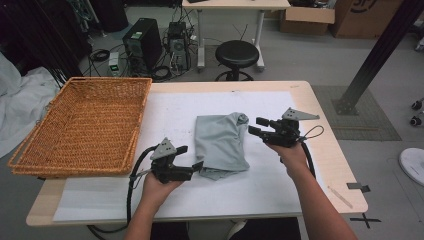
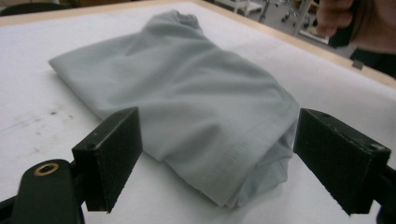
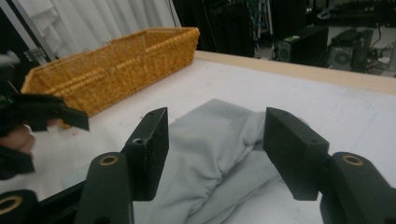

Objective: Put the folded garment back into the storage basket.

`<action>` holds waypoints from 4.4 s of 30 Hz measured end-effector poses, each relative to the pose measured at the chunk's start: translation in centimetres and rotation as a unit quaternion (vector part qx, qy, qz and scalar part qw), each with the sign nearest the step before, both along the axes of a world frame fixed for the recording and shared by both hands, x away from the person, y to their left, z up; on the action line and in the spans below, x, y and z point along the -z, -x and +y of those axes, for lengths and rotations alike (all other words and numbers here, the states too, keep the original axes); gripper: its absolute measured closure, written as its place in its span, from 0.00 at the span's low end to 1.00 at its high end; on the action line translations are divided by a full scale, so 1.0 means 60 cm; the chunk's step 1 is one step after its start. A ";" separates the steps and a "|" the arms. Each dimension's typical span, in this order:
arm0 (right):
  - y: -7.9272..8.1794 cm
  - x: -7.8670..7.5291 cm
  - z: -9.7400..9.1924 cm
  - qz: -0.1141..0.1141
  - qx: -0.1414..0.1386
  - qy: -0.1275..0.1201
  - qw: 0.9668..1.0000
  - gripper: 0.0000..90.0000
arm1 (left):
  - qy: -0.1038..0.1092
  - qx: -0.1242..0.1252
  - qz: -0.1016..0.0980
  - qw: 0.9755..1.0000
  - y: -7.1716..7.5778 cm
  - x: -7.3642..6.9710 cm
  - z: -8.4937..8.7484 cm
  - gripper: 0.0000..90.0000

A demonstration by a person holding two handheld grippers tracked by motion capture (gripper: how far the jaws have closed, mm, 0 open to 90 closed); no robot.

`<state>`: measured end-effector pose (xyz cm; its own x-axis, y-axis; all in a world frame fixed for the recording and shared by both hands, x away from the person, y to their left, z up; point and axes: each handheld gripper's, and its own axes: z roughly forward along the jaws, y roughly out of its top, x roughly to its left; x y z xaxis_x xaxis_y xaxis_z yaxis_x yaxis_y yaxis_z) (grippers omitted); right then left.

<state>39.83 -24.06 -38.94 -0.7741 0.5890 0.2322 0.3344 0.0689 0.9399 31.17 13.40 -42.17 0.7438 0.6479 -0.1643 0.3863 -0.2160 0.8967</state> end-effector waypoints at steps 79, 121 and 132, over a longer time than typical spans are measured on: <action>0.053 -0.088 -0.121 -0.090 0.007 -0.049 0.995 0.14 | 0.072 -0.078 0.133 0.985 -0.151 -0.016 0.026 0.17; 0.055 -0.058 -0.151 -0.071 0.032 -0.045 0.996 0.15 | -0.056 -0.048 0.126 0.989 -0.129 0.047 -0.129 0.79; 0.050 -0.052 -0.139 -0.066 0.027 -0.043 0.997 0.15 | 0.057 -0.008 0.134 0.989 -0.129 0.016 -0.084 0.83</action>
<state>36.82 -32.41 -35.81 -0.7688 0.6129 0.1822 0.2087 -0.0287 0.9776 38.92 8.37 -43.12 0.6527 0.6258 -0.4269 0.6168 -0.1118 0.7791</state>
